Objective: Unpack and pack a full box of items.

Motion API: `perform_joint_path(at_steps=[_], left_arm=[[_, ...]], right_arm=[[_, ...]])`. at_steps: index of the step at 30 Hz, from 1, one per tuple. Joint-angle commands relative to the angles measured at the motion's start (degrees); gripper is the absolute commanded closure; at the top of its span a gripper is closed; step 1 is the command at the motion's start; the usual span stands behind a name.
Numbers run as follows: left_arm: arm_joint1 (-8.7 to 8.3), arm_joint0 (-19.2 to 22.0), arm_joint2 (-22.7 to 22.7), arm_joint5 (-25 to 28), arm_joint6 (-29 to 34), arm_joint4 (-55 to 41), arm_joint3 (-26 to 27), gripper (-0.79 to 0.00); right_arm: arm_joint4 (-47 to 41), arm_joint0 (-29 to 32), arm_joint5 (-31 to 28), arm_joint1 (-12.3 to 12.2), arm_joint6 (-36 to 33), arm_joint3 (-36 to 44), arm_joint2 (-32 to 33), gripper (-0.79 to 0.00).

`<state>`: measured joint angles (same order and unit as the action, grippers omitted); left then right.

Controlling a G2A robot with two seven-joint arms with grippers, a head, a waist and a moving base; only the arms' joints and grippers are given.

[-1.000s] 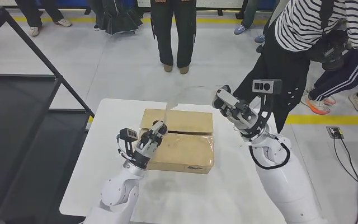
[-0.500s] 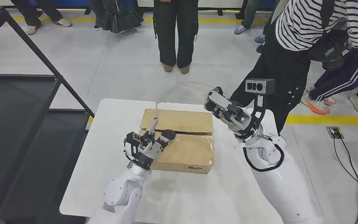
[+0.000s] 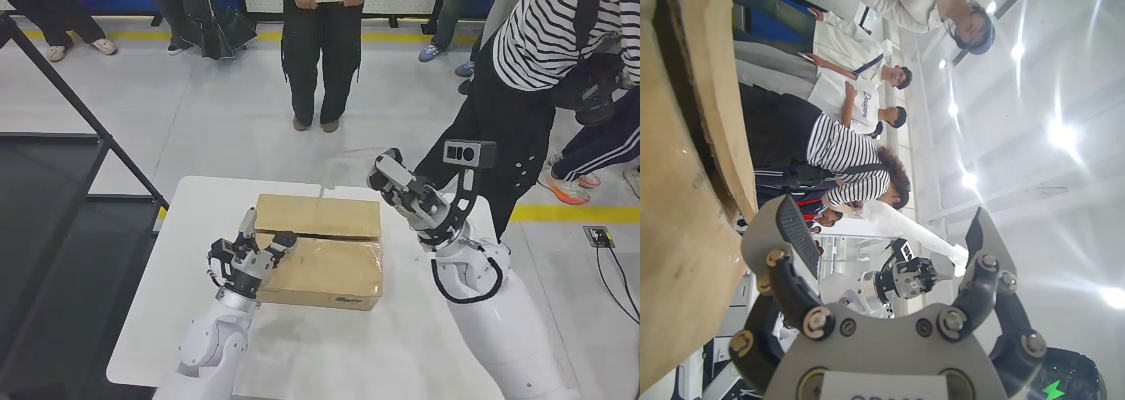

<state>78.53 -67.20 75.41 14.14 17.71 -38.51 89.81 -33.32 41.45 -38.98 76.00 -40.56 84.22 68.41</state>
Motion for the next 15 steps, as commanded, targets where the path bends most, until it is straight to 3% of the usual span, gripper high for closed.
perform_joint_path(at_steps=[1, 15], left_arm=[[0.02, -0.13, -0.31, -0.39, 0.78, 0.02, 0.67, -0.785], [1.09, 3.15, -5.7, -3.37, 3.27, -2.35, 1.16, -0.785]], right_arm=[[0.08, -0.23, -0.05, 0.09, 0.03, -0.1, -0.19, 0.0], [0.35, -1.79, 0.18, 0.66, -0.03, -1.43, -1.28, 0.0]])
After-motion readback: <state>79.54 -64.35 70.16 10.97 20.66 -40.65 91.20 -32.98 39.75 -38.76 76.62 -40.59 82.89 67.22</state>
